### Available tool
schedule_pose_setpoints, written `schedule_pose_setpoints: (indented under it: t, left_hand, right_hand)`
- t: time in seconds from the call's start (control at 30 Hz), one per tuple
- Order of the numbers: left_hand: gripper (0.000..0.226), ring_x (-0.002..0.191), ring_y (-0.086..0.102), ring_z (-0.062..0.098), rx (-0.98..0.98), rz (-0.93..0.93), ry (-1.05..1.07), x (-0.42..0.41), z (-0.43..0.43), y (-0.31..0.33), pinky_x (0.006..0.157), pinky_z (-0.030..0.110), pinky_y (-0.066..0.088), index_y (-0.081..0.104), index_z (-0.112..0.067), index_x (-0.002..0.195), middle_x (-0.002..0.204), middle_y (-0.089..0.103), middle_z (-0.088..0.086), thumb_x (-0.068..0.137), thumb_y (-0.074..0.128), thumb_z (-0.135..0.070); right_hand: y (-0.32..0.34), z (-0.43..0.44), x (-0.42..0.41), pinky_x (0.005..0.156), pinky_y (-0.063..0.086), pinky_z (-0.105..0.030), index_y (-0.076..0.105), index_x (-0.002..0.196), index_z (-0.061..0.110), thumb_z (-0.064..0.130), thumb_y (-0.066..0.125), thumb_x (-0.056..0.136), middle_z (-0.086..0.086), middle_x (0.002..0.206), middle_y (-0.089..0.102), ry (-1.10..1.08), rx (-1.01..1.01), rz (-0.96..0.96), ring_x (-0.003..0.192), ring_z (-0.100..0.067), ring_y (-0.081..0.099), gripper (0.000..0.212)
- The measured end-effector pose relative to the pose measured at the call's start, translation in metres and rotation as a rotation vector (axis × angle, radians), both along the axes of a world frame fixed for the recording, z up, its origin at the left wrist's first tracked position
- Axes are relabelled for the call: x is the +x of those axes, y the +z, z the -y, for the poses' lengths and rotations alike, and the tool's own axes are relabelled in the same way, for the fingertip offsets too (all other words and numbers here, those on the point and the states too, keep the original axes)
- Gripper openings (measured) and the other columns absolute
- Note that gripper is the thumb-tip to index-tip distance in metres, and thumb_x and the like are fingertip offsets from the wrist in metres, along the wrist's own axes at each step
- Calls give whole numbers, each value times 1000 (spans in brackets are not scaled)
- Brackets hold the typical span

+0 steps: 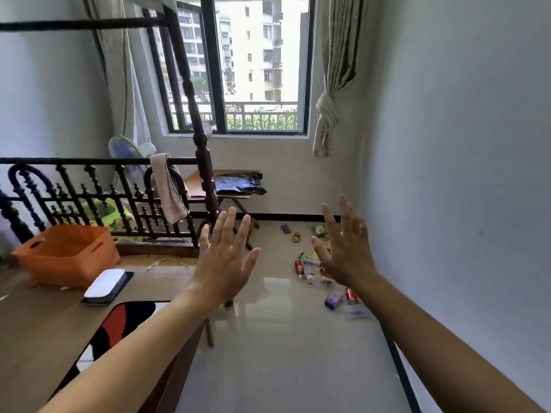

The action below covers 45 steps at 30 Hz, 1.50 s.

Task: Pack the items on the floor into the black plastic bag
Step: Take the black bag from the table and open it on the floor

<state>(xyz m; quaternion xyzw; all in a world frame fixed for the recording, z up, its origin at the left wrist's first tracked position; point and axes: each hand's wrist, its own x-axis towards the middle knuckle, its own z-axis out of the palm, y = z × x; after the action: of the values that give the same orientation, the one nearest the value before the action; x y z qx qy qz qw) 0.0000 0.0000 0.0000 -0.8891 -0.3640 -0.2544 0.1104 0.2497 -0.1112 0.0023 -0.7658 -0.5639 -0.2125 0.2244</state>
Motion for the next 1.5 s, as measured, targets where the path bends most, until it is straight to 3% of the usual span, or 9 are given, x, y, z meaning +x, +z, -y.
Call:
schedule_pose_setpoints:
  t: [0.2,0.37,0.8,0.87,0.97,1.13,1.27,1.5]
  left_hand:
    - [73,151,3,28,-81,-11,77,44,-151,-13,116,57,11,9,-19,156,164,2,12,95,17,-59]
    - [72,151,-3,25,-80,3,40,101,-277,13,118,56,11,5,-21,156,164,-2,9,96,14,-60]
    - [74,151,0,28,-174,-15,99,321,-519,-13,118,55,12,4,-21,157,164,-8,10,95,14,-62]
    - [71,151,-3,28,-186,-33,118,352,-558,-7,119,54,10,2,-22,157,163,-10,10,98,21,-58]
    - [72,150,-1,28,-135,-6,143,380,-616,9,118,54,10,4,-23,156,164,-7,9,96,16,-60]
    - [74,147,14,33,-134,56,234,395,-708,5,114,58,20,17,-19,155,163,10,13,93,19,-60]
    - [78,149,6,30,-214,65,340,395,-795,-25,117,56,12,14,-21,156,164,3,11,90,13,-63]
    - [74,150,-5,29,-383,48,469,415,-963,-74,120,54,6,-1,-22,156,164,-8,11,97,26,-58]
  right_hand:
    - [-17,-159,40,122,5,-51,2,158,24,56,39,97,-11,163,-21,4,-132,-11,152,-33,-7,78]
    - [5,-262,97,120,4,-50,8,158,23,59,32,95,-12,165,-11,-10,-121,30,152,-33,0,76]
    - [-29,-487,314,121,-1,-49,3,159,24,53,40,98,-8,164,-19,-83,-84,-122,152,-31,-11,77]
    - [-24,-534,347,121,-3,-49,1,159,24,53,40,98,-8,164,-21,-55,-104,-131,152,-31,-12,78]
    - [-6,-613,384,120,-2,-49,-2,158,23,53,38,99,-9,163,-21,14,-120,-108,152,-32,-10,78]
    - [-4,-742,397,120,-4,-46,-3,158,23,53,38,99,-8,163,-23,123,-154,-171,151,-32,-11,78]
    - [-28,-845,393,121,5,-50,3,158,20,55,38,98,-13,164,-15,197,-238,-99,151,-35,-4,78]
    - [-57,-1006,404,122,7,-48,7,158,21,55,39,98,-12,164,-9,213,-331,-86,151,-33,1,77]
